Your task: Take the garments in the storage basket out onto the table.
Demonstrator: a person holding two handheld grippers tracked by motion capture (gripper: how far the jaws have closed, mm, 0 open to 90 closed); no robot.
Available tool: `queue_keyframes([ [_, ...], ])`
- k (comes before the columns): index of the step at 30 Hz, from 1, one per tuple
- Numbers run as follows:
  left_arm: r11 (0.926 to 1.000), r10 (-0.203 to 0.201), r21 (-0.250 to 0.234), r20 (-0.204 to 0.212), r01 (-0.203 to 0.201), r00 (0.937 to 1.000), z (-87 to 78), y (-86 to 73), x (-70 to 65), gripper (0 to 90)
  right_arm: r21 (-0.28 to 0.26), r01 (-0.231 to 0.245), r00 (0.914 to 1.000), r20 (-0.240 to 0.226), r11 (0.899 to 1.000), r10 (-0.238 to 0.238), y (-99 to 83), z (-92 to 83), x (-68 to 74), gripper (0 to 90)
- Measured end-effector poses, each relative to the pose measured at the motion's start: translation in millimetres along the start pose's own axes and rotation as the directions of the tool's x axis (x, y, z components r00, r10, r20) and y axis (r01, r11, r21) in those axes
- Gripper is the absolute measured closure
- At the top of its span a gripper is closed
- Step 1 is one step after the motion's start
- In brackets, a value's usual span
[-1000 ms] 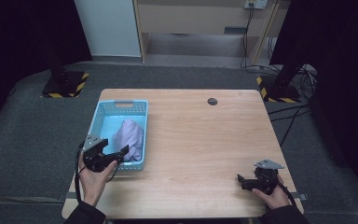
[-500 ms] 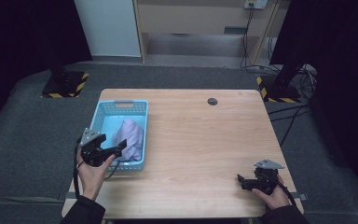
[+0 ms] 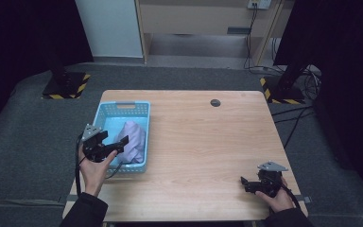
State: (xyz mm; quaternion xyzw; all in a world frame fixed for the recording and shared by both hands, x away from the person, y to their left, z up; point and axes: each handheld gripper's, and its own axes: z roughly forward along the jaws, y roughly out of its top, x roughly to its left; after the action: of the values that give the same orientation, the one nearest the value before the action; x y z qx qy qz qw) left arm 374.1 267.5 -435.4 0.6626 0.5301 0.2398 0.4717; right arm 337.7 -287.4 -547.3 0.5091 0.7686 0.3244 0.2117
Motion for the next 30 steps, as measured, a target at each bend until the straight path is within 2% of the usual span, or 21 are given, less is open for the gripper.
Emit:
queue_keyframes([
  [11,0.9997,-0.006,0.023,-0.010,0.007,0.9999,10.2,2.2,4.6,8.9,0.000,0.000,1.0000,0.000,1.000,0.000,0.0,0.0,0.0,0.4],
  [30,0.9999,-0.008,0.014,-0.007,0.008,0.9999,21.5,11.6,6.3,9.4,0.000,0.001,1.0000,0.000,1.000,-0.001,0.0,0.0,-0.1,0.4],
])
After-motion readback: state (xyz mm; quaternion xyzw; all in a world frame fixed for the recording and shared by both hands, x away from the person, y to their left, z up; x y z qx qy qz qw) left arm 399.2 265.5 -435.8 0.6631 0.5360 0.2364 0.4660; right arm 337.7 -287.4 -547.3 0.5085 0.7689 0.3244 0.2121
